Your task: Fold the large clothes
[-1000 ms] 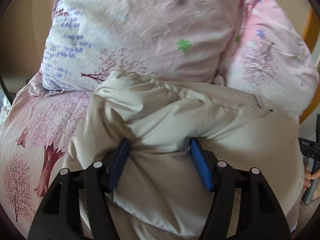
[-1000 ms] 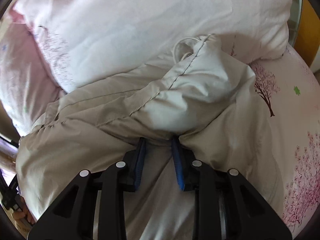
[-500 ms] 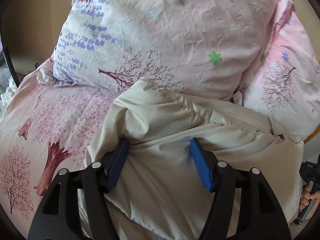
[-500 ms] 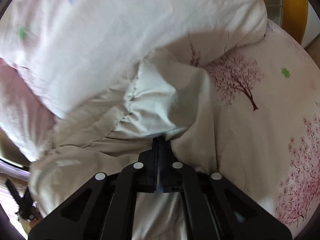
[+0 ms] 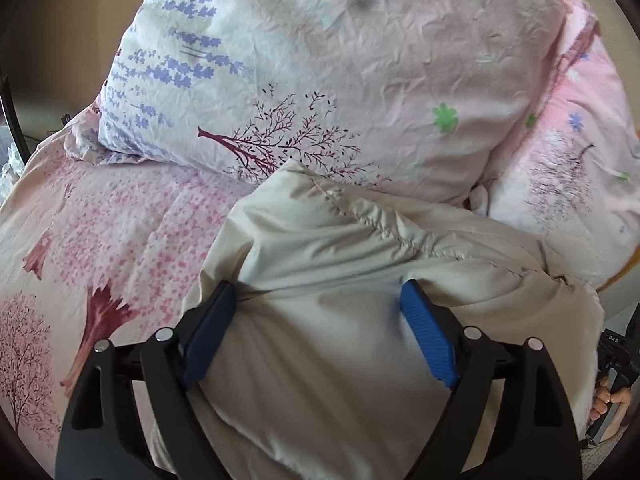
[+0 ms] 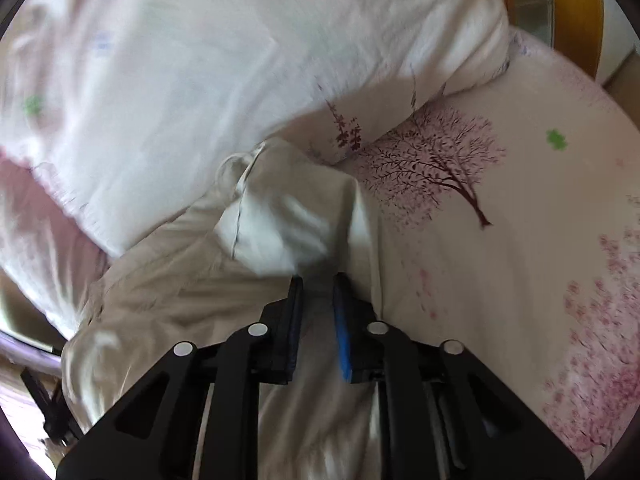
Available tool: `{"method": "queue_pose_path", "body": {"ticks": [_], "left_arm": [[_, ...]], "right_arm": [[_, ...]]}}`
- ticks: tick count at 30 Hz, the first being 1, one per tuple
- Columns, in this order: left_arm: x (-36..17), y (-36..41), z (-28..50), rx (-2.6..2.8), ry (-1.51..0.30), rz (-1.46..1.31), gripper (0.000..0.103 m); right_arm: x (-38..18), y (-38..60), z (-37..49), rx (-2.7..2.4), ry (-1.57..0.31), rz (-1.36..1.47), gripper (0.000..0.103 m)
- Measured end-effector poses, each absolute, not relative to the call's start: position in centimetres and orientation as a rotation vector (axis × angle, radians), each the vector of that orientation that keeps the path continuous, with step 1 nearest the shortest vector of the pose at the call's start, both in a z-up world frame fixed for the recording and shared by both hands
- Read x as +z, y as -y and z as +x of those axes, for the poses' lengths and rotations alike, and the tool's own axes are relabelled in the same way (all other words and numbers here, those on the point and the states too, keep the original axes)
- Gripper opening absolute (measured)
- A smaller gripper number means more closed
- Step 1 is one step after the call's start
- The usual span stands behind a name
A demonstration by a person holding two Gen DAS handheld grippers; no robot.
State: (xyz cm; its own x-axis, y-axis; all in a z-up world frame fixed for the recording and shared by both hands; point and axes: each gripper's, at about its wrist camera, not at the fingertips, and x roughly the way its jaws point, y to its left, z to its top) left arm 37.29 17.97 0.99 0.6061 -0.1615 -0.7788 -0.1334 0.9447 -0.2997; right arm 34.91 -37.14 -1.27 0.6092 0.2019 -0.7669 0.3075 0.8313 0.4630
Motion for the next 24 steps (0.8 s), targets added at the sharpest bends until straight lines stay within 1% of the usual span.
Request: {"method": "queue_pose_path", "body": {"ticks": [5,9,10,12,15,17,19,20,24], "left_arm": [[0.1,-19.6,37.4,0.000,-0.939,-0.414,0.087],[0.6,-20.0,36.4,-0.017,-0.929,-0.440,0.086],[1.0,-20.1,35.5,-0.044,-0.913,-0.458,0.086],[1.9,-21.1,33.4,-0.092,-0.875,-0.496,0.086],[3.0,-22.8,29.6,-0.143,-0.803,-0.574,0.086],[3.0,-23.7,27.1,-0.151,-0.770,-0.617,0.087],[2.6,-24.4,25.1,-0.150,-0.755,-0.649,0.087],[2.1,-24.7,24.0,-0.146,-0.756,-0.673,0.087],[0.2,-25.6,21.7,-0.157,-0.769,-0.791,0.087]], "right_arm": [[-2.9,37.0,34.9,-0.092,-0.972,0.595,0.018],[-2.1,37.6,33.9,-0.076,-0.949,0.616,0.019],[-1.6,37.7,33.0,-0.043,-0.915,0.625,0.022],[-0.6,37.8,31.2,-0.004,-0.855,0.669,0.039],[0.1,38.4,27.9,0.010,-0.788,0.732,0.050],[-0.4,38.1,26.2,-0.004,-0.766,0.785,0.056],[-1.3,38.5,24.5,-0.016,-0.750,0.865,0.059],[-1.6,39.4,23.8,-0.023,-0.746,0.902,0.063],[-3.2,41.0,21.6,-0.005,-0.742,1.050,0.065]]}}
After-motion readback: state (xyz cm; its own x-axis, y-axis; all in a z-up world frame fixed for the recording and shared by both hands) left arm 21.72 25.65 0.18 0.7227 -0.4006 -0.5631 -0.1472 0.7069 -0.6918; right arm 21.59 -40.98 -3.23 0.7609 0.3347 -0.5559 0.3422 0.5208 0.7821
